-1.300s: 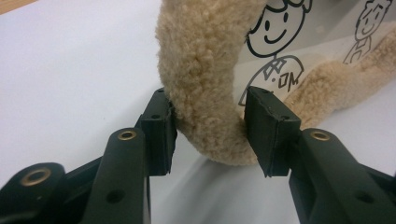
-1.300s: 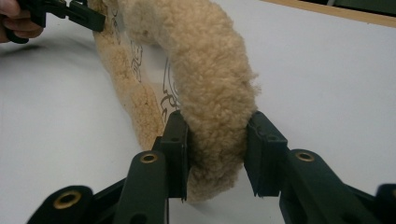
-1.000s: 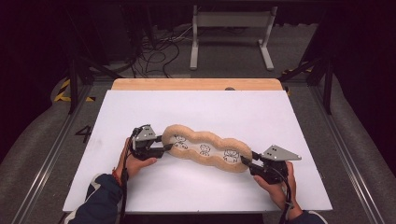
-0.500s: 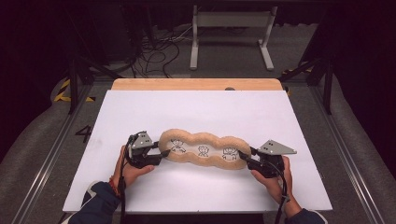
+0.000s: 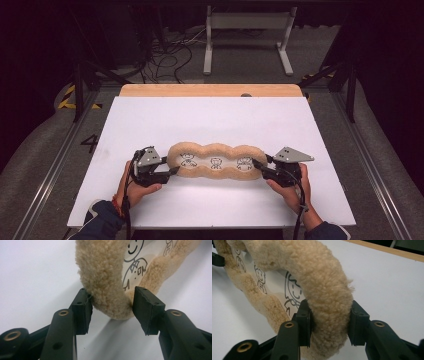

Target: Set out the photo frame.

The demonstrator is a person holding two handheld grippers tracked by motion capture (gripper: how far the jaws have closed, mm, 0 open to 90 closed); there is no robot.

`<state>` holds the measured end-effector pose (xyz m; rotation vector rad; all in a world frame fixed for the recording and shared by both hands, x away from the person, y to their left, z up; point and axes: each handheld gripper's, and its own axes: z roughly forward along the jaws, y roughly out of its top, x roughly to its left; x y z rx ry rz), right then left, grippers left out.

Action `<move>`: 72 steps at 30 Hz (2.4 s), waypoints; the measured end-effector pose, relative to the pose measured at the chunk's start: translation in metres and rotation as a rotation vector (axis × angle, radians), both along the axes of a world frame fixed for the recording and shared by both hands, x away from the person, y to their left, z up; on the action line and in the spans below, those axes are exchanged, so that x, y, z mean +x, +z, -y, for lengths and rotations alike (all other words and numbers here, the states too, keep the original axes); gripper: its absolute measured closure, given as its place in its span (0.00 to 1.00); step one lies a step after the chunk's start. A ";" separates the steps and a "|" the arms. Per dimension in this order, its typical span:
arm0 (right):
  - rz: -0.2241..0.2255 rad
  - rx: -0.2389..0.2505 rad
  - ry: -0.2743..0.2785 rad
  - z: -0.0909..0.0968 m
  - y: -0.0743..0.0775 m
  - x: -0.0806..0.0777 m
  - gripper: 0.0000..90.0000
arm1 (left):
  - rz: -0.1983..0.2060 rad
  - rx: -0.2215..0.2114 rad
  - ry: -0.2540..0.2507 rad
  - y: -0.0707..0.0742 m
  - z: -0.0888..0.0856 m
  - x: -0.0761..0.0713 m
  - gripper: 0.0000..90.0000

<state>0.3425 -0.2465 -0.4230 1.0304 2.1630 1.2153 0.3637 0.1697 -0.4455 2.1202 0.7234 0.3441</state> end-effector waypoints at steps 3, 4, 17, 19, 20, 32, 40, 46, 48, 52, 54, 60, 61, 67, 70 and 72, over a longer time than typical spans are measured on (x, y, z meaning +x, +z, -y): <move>-0.004 -0.007 0.013 0.000 0.001 0.002 0.67 | 0.010 0.007 -0.002 0.000 -0.001 -0.002 0.56; -0.003 -0.008 0.014 0.000 0.001 0.002 0.67 | 0.011 0.010 -0.002 0.000 -0.001 -0.003 0.56; 0.018 -0.070 0.023 -0.002 0.003 0.000 0.62 | 0.037 0.050 -0.018 -0.001 0.003 -0.007 0.48; 0.021 -0.075 0.022 -0.001 0.004 -0.001 0.59 | 0.041 0.046 -0.024 -0.001 0.002 -0.007 0.47; 0.024 -0.079 0.020 -0.001 0.005 -0.001 0.59 | 0.042 0.043 -0.026 -0.001 0.001 -0.007 0.46; 0.030 -0.119 0.012 0.002 0.012 -0.007 0.37 | 0.101 0.092 -0.040 0.004 0.002 -0.014 0.26; 0.014 -0.130 0.022 0.006 0.010 -0.009 0.16 | 0.120 0.083 -0.034 0.005 -0.007 -0.017 0.13; 0.028 -0.138 0.036 0.009 0.011 -0.014 0.11 | 0.130 0.063 -0.025 0.004 -0.013 -0.020 0.11; 0.030 -0.144 0.045 0.010 0.010 -0.017 0.10 | 0.133 0.061 -0.033 0.004 -0.015 -0.022 0.10; 0.033 -0.186 0.050 0.010 0.009 -0.022 0.11 | 0.130 0.079 -0.051 0.002 -0.018 -0.025 0.09; 0.030 -0.196 0.054 0.010 0.010 -0.024 0.11 | 0.129 0.097 -0.058 0.000 -0.021 -0.028 0.09; 0.023 -0.235 0.051 0.011 0.006 -0.028 0.11 | 0.135 0.103 -0.060 0.000 -0.028 -0.034 0.09; 0.021 -0.243 0.052 0.011 0.005 -0.028 0.11 | 0.138 0.106 -0.058 0.000 -0.030 -0.035 0.09; 0.026 -0.243 0.038 0.016 0.002 -0.032 0.12 | 0.150 0.111 -0.054 -0.002 -0.040 -0.041 0.09; 0.030 -0.244 0.026 0.020 -0.001 -0.036 0.12 | 0.148 0.111 -0.050 -0.003 -0.045 -0.043 0.09; 0.038 -0.239 0.017 0.025 -0.002 -0.039 0.12 | 0.141 0.101 -0.042 -0.004 -0.050 -0.044 0.09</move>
